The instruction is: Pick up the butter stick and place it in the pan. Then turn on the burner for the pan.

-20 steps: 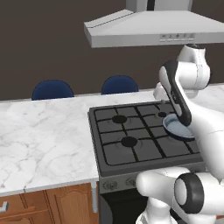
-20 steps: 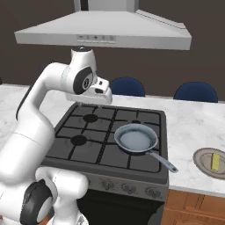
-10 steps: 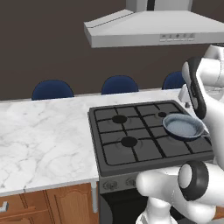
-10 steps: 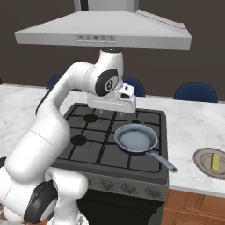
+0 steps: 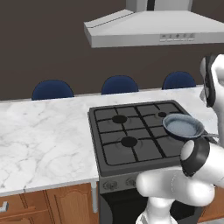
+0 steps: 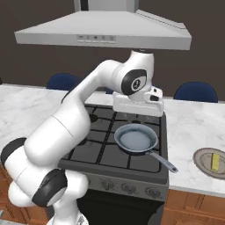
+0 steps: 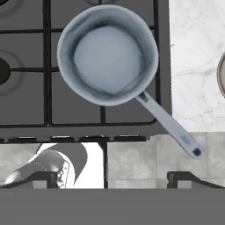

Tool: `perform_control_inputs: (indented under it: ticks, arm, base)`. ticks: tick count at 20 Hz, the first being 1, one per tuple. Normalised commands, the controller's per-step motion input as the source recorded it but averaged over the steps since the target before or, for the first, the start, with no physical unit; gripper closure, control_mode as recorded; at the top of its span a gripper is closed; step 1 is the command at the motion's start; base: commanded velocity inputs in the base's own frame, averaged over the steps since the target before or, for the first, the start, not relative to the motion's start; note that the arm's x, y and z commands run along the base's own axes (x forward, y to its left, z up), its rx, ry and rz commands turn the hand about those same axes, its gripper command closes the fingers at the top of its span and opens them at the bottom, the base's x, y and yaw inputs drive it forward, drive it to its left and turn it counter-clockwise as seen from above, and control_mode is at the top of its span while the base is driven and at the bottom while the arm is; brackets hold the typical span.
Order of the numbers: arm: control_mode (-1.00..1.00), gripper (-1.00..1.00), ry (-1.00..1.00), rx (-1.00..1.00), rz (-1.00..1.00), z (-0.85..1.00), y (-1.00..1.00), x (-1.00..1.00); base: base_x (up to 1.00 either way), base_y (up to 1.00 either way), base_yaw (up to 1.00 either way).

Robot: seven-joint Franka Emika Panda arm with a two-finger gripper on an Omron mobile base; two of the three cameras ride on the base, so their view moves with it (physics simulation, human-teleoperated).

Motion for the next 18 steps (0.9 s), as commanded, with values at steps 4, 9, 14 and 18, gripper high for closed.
perform_control_inputs:
  ticks: [4,9,14,18]
  arm:
    - [-1.00,-1.00,0.07,0.00,0.00,-0.02,-0.73,-0.06]
    - [-1.00,-1.00,0.08,0.03,0.00,-0.08,-0.50,-0.03]
    - [-1.00,-1.00,0.05,0.05,0.00,-0.15,-0.57,0.00]
    - [-1.00,-1.00,0.01,0.04,0.00,-0.15,-0.61,0.00]
  base:
    - [0.00,0.00,0.00]
    - [0.00,0.00,0.00]
    - [0.00,0.00,0.00]
    - [0.00,0.00,0.00]
